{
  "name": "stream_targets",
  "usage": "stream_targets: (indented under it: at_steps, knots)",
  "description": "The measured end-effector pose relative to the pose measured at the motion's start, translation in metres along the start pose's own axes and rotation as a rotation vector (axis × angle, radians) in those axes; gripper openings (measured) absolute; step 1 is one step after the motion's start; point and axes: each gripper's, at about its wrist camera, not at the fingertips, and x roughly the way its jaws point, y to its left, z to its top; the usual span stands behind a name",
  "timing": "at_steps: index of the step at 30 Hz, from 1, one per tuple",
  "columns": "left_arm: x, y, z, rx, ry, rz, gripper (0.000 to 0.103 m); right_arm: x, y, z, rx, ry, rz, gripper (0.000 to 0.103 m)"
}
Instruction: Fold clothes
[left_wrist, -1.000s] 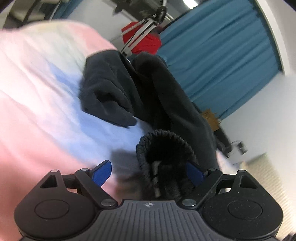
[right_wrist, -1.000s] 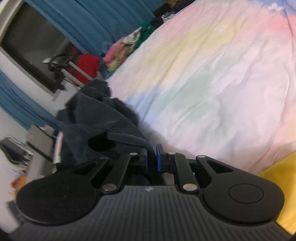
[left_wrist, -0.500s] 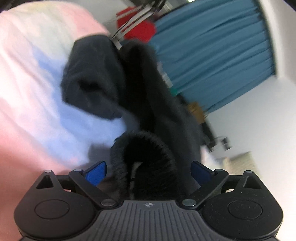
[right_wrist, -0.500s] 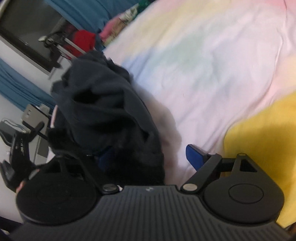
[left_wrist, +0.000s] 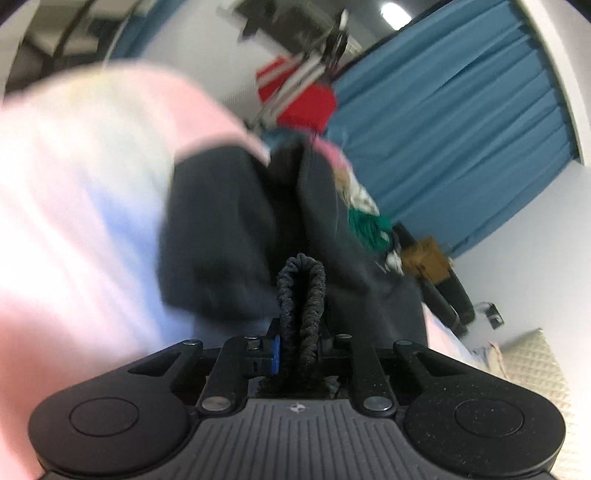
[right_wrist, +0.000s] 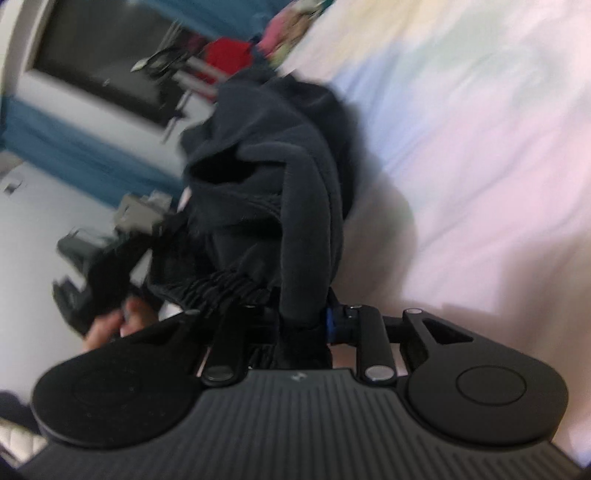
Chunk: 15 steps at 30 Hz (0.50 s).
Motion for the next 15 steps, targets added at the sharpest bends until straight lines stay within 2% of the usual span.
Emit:
stream_targets:
  at_steps: [5, 7, 9, 11, 15]
  knots:
    - [-0.07, 0.003, 0.095, 0.118, -0.185, 0.091, 0.016, 0.066, 0.065, -0.041, 0.021, 0.093, 0.212, 0.024]
    - [-0.098, 0.006, 0.134, 0.165, -0.233, 0.147, 0.016, 0.107, 0.1, -0.057, 0.021, 0.142, 0.286, 0.024]
    - [-0.105, 0.018, 0.158, 0.191, -0.245, 0.21, 0.016, 0.146, 0.132, -0.072, 0.012, 0.187, 0.34, 0.024]
    - [-0.107, 0.033, 0.176, 0.211, -0.251, 0.276, 0.016, 0.182, 0.158, -0.083, -0.011, 0.23, 0.377, 0.024]
    - [-0.109, 0.063, 0.213, 0.251, -0.264, 0.408, 0.017, 0.236, 0.184, -0.107, -0.1, 0.283, 0.366, 0.024]
